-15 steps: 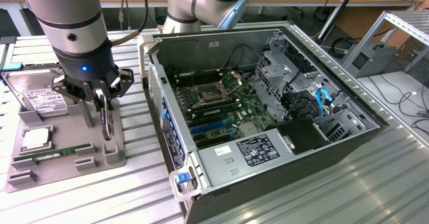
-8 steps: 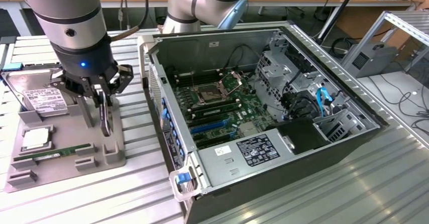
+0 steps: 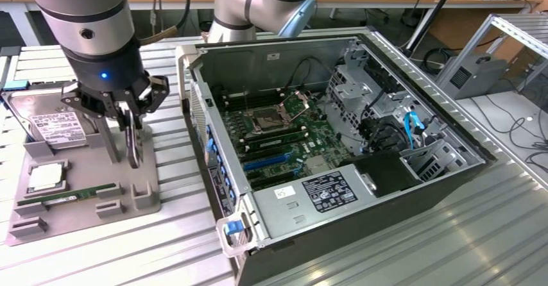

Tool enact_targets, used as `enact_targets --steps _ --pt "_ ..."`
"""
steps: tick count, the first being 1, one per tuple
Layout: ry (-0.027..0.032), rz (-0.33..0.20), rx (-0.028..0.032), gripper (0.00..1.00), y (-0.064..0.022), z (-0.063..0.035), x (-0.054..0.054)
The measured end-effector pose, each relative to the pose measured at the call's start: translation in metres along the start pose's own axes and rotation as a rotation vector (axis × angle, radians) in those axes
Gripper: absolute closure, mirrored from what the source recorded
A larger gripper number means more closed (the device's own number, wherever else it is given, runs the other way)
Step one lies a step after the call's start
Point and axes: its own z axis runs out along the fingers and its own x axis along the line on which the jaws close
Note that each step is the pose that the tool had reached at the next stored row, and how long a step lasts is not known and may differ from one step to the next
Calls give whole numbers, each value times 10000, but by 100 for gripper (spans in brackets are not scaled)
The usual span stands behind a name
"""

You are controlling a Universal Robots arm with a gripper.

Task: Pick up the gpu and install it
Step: 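Pick up the gpu and move the gpu toward the slot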

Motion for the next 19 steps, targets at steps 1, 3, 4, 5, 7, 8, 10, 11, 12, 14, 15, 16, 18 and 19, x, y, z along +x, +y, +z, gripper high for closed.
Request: enact_targets --steps 1,3,4,5,7,8,10,11,12,14,15,16,18,19 --pt "2 0 -30 73 1 -9 0" --pt "9 3 -124 73 5 -35 0" --pt "15 5 -189 73 8 -54 -1" --pt "19 7 -247 73 11 -73 -1" --pt "27 9 -336 73 17 -107 -2" --pt "28 10 -373 73 19 -121 -2" --pt "36 13 -467 73 25 -160 -3" --pt "38 14 -506 73 27 -175 -3" --pt "42 16 -566 73 31 -197 -3" --pt "50 18 -661 73 36 -233 -4" --pt "53 19 -708 73 38 -248 -4" --pt "58 21 -772 73 42 -269 -4" --pt "65 23 -854 73 46 -296 -5" --pt "68 25 -897 73 48 -309 -5"
